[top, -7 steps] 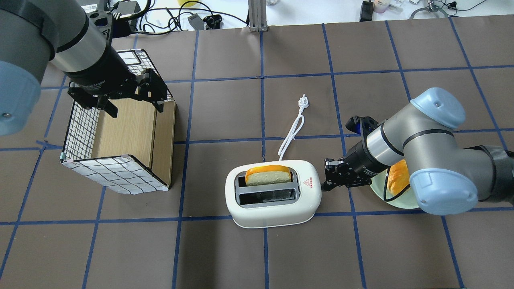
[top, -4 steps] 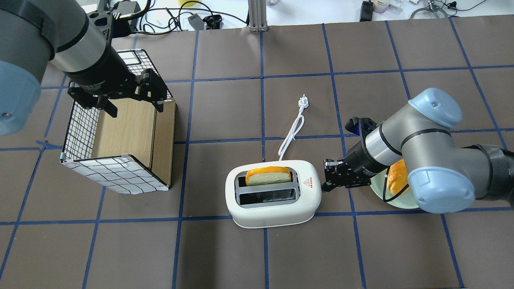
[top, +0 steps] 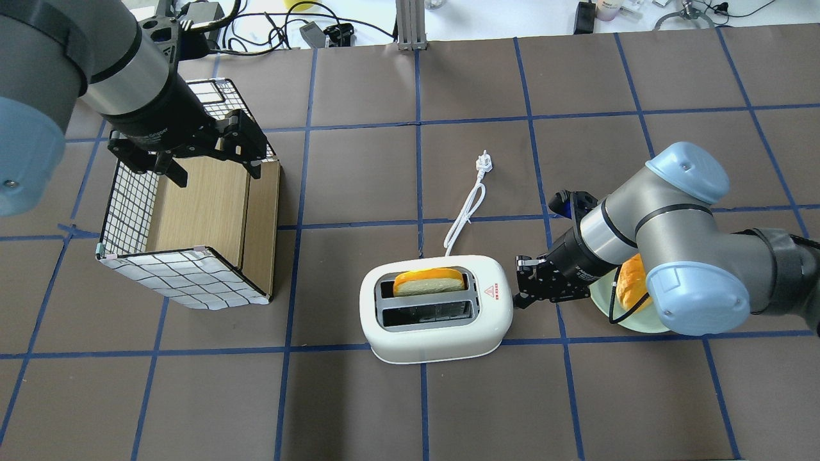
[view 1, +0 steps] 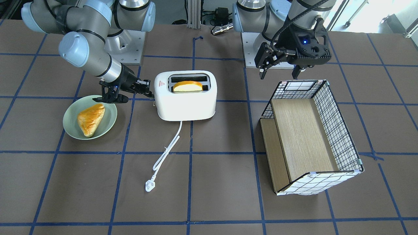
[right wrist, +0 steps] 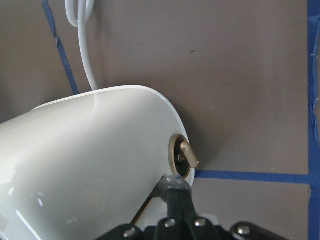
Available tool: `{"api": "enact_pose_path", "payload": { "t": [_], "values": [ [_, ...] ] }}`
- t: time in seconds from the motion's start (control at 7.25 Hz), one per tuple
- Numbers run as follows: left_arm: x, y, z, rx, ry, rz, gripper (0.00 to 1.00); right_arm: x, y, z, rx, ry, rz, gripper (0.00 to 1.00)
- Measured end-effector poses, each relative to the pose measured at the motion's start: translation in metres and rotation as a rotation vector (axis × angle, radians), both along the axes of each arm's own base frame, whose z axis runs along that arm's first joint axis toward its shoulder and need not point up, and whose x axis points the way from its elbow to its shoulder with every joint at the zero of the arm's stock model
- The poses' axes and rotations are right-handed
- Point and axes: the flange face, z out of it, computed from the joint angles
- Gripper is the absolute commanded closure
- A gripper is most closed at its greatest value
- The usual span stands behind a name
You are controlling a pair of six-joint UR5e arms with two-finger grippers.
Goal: Press toaster with right arm
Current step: 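Push the toaster lever down with the right gripper, then lift the right gripper up and away from the toaster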
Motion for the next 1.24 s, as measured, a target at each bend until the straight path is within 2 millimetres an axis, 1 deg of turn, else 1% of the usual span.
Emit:
{"api": "enact_pose_path", "payload": {
  "t": [0.14,0.28,0.55,0.69,0.83,0.97,1.24],
  "values": [
    [0.000,0.000,0.000,0.001,0.000,0.000,0.00,-0.003,-0.002,0.004,0.000,0.030,-0.011,1.00],
    [0.000,0.000,0.000,0.001,0.000,0.000,0.00,-0.005,-0.008,0.013,-0.003,0.049,-0.019,1.00],
    [0.000,0.000,0.000,0.000,0.000,0.000,0.00,-0.007,-0.021,0.037,0.005,0.061,-0.030,1.00],
    [0.000,0.000,0.000,0.000,0.000,0.000,0.00,-0.009,-0.028,0.055,0.004,0.072,-0.030,1.00],
    [0.000,0.000,0.000,0.001,0.000,0.000,0.00,-0.013,-0.034,0.082,-0.011,0.105,-0.025,0.88],
    [0.000,0.000,0.000,0.001,0.000,0.000,0.00,-0.018,-0.041,0.113,-0.045,0.154,-0.018,0.52],
    [0.000,0.000,0.000,0.000,0.001,0.000,0.00,-0.027,-0.056,0.174,-0.145,0.251,-0.008,0.02]
  ]
}}
